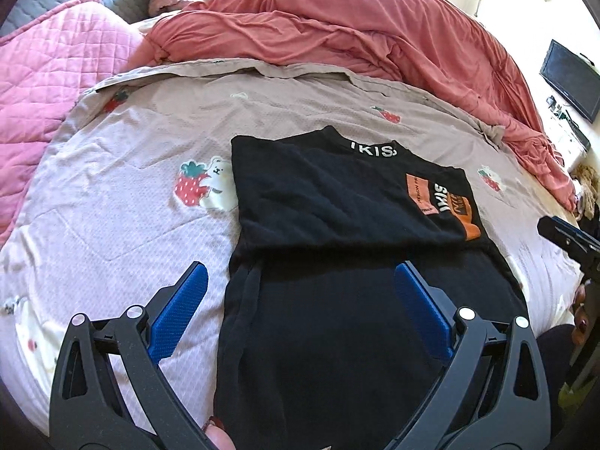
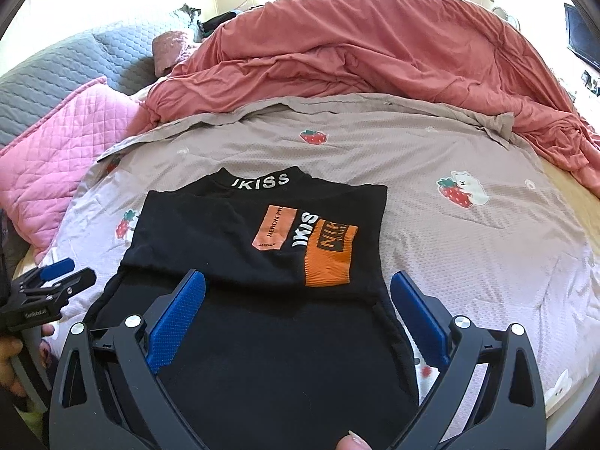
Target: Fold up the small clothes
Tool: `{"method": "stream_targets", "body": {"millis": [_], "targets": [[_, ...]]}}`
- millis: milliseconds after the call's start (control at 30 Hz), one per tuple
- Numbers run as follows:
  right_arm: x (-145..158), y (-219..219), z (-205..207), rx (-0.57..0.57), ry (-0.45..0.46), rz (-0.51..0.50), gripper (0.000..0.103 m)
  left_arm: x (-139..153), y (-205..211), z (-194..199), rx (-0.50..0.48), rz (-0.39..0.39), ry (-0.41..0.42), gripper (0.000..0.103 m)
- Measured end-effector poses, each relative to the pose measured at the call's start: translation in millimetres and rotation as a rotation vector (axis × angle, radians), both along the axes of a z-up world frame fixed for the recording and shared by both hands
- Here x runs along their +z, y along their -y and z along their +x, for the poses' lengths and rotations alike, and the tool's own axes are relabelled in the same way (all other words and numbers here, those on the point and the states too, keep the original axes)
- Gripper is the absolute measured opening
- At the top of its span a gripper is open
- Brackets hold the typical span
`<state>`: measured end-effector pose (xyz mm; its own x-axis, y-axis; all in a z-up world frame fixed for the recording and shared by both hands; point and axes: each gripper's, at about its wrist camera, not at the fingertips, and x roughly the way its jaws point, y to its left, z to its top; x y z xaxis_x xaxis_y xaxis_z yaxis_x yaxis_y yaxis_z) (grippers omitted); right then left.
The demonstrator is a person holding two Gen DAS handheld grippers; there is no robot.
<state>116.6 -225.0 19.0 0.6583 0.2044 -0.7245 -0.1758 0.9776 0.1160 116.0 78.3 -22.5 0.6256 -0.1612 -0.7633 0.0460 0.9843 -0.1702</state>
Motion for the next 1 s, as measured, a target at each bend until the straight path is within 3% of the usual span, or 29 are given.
{"method": "stream_targets", "body": {"millis": [600,1000], "targets": [[12,17,-28,0.008,0.023,0.012,0.098,-2,-15,-35,0.06,0.023,-0.046,0.093],[-5,42,-45,-0.038,-0.046,0.037,0.098,-12,-34,-54,0.101,0.004,-0.126,0.093]]}}
